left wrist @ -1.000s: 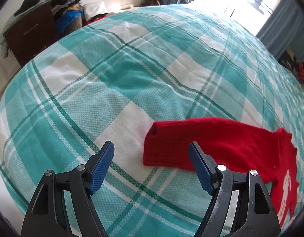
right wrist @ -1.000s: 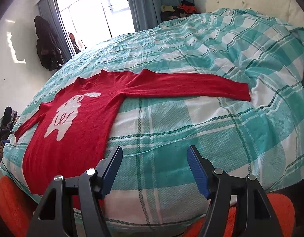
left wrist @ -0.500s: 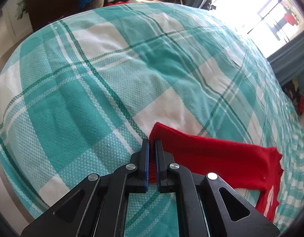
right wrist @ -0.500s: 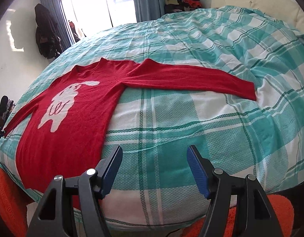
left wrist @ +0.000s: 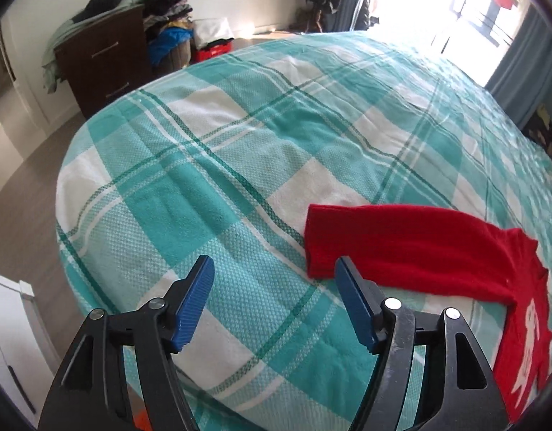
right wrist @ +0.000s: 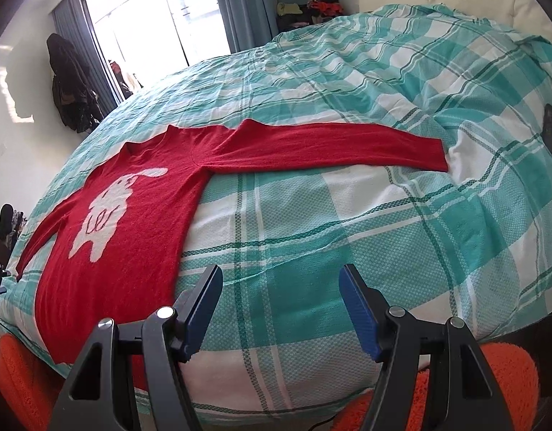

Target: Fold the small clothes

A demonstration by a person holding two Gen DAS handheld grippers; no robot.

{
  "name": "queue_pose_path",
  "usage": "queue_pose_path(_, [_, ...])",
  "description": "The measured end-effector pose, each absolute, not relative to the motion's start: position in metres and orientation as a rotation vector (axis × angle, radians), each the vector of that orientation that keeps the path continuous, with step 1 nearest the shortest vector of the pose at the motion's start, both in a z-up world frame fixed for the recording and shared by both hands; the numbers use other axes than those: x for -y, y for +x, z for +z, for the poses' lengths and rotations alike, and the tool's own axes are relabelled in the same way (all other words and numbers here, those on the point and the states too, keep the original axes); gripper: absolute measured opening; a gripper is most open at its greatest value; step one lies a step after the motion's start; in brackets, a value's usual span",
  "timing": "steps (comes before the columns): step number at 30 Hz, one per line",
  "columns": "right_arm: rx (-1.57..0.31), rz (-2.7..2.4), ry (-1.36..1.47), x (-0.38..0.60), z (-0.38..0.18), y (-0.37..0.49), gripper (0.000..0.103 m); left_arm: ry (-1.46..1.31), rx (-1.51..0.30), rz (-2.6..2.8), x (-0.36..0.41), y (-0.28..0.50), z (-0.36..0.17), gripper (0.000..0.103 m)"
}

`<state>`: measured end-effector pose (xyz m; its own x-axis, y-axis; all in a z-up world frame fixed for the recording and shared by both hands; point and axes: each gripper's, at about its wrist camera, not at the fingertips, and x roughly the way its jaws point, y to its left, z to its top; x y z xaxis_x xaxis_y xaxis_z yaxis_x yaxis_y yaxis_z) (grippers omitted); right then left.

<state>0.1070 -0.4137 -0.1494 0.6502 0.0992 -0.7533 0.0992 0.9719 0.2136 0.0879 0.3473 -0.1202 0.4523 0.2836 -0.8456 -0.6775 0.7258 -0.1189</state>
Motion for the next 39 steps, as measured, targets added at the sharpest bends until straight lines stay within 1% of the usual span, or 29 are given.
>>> queue_pose_path(2, [-0.869,-0.002,0.237,0.412,-0.15,0.108,0.068,-0.45,-0.896,0.559,-0.318,0.078,-0.107,0.073])
queue_pose_path(3, [-0.868,-0.002,0.226,0.41,-0.149,0.108,0.068,-0.434,-0.887,0.516,-0.301,0.075,-0.102,0.076])
queue_pose_path(7, [-0.852,0.026,0.13,0.39,-0.143,0.109,0.068,-0.375,-0.872,0.267,-0.216,0.071,-0.093,0.08])
queue_pose_path(10, [-0.82,0.097,0.077,0.365,-0.134,0.107,0.068,-0.358,-0.892,0.077,-0.149,0.078,-0.097,0.081])
queue_pose_path(13, [-0.798,0.206,0.089,0.337,-0.131,0.108,0.069,-0.304,-0.92,-0.065,-0.09,0.091,-0.107,0.081])
queue_pose_path(17, [-0.802,0.305,0.077,0.303,-0.141,0.113,0.068,-0.213,-0.939,-0.146,-0.038,0.103,-0.122,0.081])
queue_pose_path(20, [-0.866,0.335,0.06,0.293,-0.163,0.119,0.069,-0.196,-0.963,-0.138,-0.026,0.103,-0.143,0.081])
queue_pose_path(22, [-0.964,0.346,0.083,0.295,-0.187,0.126,0.069,-0.203,-0.994,-0.127,-0.028,0.102,-0.161,0.081])
queue_pose_path(24, [-1.017,0.351,0.131,0.302,-0.205,0.13,0.07,-0.166,-0.967,-0.138,-0.026,0.096,-0.168,0.081])
queue_pose_path(26, [-1.013,0.367,0.186,0.308,-0.207,0.132,0.073,-0.098,-0.961,-0.139,-0.02,0.094,-0.167,0.081])
queue_pose_path(27, [-1.014,0.368,0.197,0.309,-0.208,0.132,0.074,-0.084,-0.957,-0.138,-0.018,0.092,-0.167,0.083])
queue_pose_path(30, [-1.005,0.364,0.18,0.307,-0.21,0.129,0.075,-0.071,-0.945,-0.131,-0.014,0.089,-0.169,0.086])
queue_pose_path(33, [-1.001,0.363,0.164,0.303,-0.21,0.129,0.078,-0.057,-0.938,-0.136,-0.013,0.089,-0.17,0.087])
queue_pose_path(39, [-0.989,0.366,0.171,0.303,-0.21,0.127,0.079,-0.042,-0.924,-0.147,-0.013,0.084,-0.169,0.087])
